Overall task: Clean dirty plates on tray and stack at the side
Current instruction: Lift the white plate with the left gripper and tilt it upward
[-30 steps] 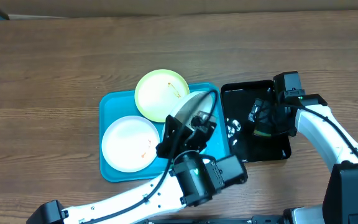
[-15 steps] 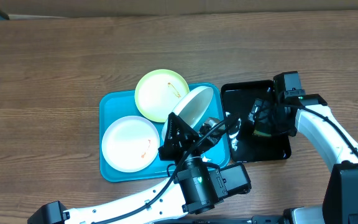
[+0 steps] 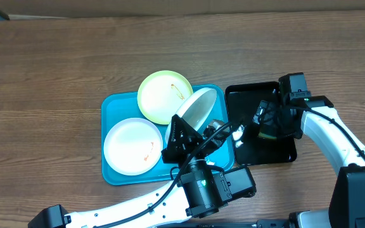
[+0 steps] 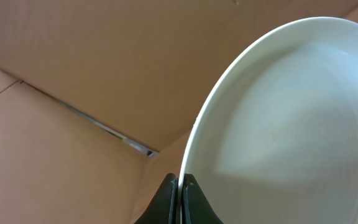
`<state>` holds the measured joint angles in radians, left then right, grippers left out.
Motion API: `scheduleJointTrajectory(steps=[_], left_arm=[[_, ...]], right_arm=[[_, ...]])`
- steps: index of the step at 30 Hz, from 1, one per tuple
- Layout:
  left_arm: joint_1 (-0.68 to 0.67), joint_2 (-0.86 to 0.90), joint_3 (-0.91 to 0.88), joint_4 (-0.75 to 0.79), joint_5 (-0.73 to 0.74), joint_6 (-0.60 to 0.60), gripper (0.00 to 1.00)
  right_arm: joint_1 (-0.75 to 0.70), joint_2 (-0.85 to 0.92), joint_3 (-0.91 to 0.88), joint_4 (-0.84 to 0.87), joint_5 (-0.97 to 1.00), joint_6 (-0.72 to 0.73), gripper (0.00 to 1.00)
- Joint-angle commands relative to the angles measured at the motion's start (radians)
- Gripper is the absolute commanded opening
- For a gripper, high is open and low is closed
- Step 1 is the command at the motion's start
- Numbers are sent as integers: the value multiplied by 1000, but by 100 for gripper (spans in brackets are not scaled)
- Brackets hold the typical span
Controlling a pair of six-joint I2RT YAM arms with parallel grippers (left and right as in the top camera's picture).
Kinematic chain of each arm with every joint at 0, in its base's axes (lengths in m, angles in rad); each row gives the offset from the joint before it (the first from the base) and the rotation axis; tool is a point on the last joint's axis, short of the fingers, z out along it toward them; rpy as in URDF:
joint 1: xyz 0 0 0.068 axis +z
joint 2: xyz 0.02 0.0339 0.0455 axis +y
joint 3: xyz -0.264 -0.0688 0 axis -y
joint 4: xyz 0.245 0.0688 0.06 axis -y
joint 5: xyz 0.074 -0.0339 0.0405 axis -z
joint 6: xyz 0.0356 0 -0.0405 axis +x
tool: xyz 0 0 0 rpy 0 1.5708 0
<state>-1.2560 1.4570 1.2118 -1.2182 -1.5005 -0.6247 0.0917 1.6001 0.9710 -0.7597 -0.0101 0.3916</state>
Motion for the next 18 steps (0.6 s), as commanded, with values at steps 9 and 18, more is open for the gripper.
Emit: scheduleJointTrajectory(steps=[9, 18], left_arm=[[6, -21, 26, 23, -28, -7, 4], [6, -21, 26, 23, -2, -7, 4]], right_arm=[[-3, -2, -4, 4, 13, 0, 100], [-3, -2, -4, 3, 13, 0, 100]])
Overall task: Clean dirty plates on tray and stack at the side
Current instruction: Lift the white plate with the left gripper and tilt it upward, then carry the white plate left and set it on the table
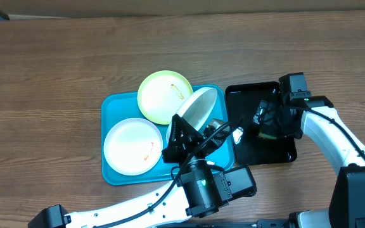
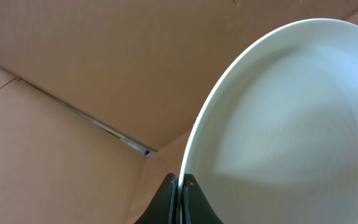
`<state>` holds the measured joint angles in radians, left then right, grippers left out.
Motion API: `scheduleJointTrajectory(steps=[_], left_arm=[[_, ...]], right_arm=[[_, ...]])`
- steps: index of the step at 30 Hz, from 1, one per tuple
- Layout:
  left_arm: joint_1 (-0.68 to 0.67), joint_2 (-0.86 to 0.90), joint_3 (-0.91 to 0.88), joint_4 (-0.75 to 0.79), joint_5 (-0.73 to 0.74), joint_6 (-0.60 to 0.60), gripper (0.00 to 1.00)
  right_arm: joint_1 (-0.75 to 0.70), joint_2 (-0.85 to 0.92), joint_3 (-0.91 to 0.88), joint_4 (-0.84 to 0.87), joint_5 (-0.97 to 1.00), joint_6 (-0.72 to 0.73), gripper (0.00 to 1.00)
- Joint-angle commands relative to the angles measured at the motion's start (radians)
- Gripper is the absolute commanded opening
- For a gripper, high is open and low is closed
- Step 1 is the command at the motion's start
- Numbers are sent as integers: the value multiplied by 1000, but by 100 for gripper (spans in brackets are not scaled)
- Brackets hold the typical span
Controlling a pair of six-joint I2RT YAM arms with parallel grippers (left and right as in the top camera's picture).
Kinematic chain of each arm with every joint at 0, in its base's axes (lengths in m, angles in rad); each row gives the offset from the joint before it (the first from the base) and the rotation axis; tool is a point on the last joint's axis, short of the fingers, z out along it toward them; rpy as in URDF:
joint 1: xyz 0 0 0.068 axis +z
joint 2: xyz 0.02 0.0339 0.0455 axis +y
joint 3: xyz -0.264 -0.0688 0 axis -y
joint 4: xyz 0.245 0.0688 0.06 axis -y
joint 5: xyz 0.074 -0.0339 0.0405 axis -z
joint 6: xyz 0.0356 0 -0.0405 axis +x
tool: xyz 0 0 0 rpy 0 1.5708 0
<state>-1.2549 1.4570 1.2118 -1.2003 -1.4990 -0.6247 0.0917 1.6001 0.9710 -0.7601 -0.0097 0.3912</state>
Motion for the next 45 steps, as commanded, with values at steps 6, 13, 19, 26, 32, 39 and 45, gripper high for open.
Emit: scheduleJointTrajectory(steps=[6, 13, 19, 26, 32, 39, 45], left_arm=[[6, -21, 26, 8, -1, -23, 4], [55, -21, 26, 7, 5, -30, 4], [78, -21, 27, 8, 30, -33, 4], [79, -21, 28, -1, 1, -10, 4], [51, -25, 33, 0, 85, -46, 4], [267, -61, 67, 3, 475, -106, 4], [644, -163, 155, 71, 850, -10, 4]], right_arm=[[-3, -2, -4, 4, 12, 0, 100], [-3, -2, -4, 4, 12, 0, 100], [-3, -2, -4, 4, 13, 0, 100], [-3, -2, -4, 4, 12, 1, 100], [-3, -2, -4, 4, 12, 0, 100], [-3, -2, -4, 4, 12, 1, 100], [-3, -2, -4, 4, 12, 0, 100]])
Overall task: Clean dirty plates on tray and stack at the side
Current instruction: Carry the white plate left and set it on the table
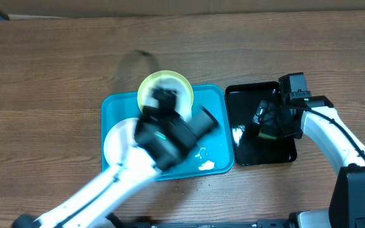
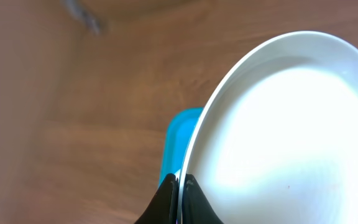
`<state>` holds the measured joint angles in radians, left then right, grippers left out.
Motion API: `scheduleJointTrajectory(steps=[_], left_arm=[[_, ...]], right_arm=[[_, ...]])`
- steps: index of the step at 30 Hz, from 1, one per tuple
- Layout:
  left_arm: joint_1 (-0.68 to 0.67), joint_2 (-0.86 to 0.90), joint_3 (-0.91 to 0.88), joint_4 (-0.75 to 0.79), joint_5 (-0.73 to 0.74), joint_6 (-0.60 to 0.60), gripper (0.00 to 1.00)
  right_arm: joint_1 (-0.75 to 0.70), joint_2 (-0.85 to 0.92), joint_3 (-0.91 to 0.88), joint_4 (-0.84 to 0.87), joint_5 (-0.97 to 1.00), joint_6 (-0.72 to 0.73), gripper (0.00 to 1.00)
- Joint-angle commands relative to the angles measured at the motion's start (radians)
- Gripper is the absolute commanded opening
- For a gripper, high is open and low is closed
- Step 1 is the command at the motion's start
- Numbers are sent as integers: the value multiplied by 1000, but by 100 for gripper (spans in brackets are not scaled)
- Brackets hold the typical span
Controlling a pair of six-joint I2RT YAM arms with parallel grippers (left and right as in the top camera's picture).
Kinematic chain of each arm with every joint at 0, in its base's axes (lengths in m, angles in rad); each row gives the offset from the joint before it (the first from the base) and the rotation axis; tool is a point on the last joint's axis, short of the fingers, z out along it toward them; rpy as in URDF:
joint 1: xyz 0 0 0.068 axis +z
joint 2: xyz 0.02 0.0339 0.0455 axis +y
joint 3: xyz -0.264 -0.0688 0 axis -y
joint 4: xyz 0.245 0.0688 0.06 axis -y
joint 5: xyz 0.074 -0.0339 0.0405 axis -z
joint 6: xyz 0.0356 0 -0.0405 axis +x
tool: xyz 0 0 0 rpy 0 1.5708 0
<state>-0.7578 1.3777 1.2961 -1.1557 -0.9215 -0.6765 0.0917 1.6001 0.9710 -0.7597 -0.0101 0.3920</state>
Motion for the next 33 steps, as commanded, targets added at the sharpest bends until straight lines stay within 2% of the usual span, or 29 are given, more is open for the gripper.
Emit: scheduleJointTrajectory(steps=[1, 5, 9, 14, 19, 28, 33], left_arm=[[234, -102, 82, 51, 344, 85, 4], [594, -122, 89, 120, 582, 166, 4], [924, -69, 77, 136, 715, 185, 4], [1200, 84, 74, 202, 862, 240, 4], [1305, 261, 74, 255, 871, 263, 4], [1370, 460, 74, 400, 841, 276, 4], [1372, 538, 74, 477, 840, 330, 4]], right_arm=[[-3, -2, -4, 4, 13, 0, 100], [-3, -2, -4, 4, 13, 0, 100], [-3, -2, -4, 4, 13, 0, 100], [-3, -2, -4, 4, 13, 0, 100], [-3, -2, -4, 3, 13, 0, 100], [-3, -2, -4, 4, 13, 0, 100], [-3, -2, -4, 4, 13, 0, 100]])
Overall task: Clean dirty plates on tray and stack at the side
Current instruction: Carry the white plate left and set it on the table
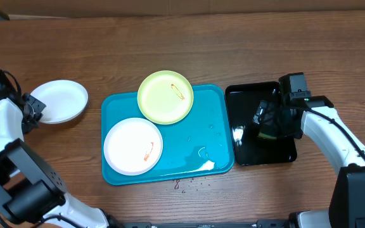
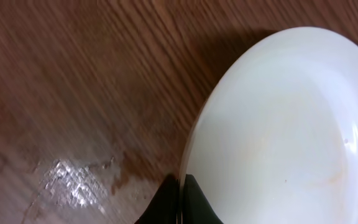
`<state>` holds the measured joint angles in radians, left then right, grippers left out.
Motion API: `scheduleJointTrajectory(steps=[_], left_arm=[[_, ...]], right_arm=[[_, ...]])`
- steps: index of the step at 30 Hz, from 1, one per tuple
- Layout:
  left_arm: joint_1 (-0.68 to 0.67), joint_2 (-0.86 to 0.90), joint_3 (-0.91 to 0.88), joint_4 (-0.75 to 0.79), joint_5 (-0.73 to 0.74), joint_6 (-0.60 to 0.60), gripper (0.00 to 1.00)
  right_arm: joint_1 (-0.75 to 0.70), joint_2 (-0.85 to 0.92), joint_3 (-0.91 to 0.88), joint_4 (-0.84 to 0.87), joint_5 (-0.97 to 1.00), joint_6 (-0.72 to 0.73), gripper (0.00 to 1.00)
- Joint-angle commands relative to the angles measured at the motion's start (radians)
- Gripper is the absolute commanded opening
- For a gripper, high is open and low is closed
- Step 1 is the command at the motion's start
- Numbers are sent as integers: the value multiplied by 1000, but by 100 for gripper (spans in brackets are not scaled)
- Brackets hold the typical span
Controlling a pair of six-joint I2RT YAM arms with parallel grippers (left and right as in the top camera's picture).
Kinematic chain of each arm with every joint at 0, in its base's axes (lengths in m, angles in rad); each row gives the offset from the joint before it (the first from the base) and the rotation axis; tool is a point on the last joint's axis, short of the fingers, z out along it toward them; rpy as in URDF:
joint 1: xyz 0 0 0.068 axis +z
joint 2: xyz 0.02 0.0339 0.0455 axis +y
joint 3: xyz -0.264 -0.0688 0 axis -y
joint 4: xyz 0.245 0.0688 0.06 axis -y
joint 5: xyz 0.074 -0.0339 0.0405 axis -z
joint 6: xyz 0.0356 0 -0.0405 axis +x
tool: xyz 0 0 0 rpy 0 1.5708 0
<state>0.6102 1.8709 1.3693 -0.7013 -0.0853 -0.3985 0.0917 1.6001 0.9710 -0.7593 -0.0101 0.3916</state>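
A clean white plate (image 1: 59, 101) lies on the wood table left of the blue tray (image 1: 211, 136); my left gripper (image 1: 35, 109) is shut on its rim (image 2: 188, 155), the jaws pinching the edge. On the tray sit a yellow-green plate (image 1: 165, 96) with a reddish smear and a white plate (image 1: 133, 146) with a red streak. My right gripper (image 1: 265, 123) is over the black tray (image 1: 246, 95), shut on a dark sponge (image 1: 268, 133).
Water and white residue (image 1: 206, 165) lie on the blue tray's right half, with small drops on the table below its front edge. White foam (image 1: 237, 133) sits at the black tray's left side. A cardboard wall runs along the table's far edge.
My left gripper has gone from above the blue tray to the table at far left, and the white plate now lies flat on the wood, still pinched at its rim. The right arm has stayed put.
My left gripper held the white plate up on edge over the tray's right side, beside the black tray, at two moments. Then it was over the tray's middle with the plate. Now the plate rests on the table left of the tray.
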Motion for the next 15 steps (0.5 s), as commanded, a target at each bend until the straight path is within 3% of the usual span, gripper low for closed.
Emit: scheduleJointTrajectory(steps=[1, 5, 7, 9, 10, 12, 15], left_arm=[[4, 55, 1, 28, 4, 52, 4], [4, 85, 1, 32, 3, 56, 5], [5, 87, 1, 26, 5, 73, 27], [5, 78, 11, -1, 20, 109, 72], [5, 73, 27, -27, 40, 118, 85], [5, 53, 89, -108, 100, 118, 92], [1, 9, 207, -230, 208, 146, 92]], right_arm=[[-3, -2, -4, 3, 13, 0, 100], [-3, -2, -4, 3, 13, 0, 100], [-3, -2, -4, 3, 13, 0, 100], [-3, -2, -4, 3, 13, 0, 100], [-3, -2, -4, 3, 13, 0, 100], [-3, -2, -4, 3, 13, 0, 100], [-3, -2, -4, 3, 13, 0, 100]])
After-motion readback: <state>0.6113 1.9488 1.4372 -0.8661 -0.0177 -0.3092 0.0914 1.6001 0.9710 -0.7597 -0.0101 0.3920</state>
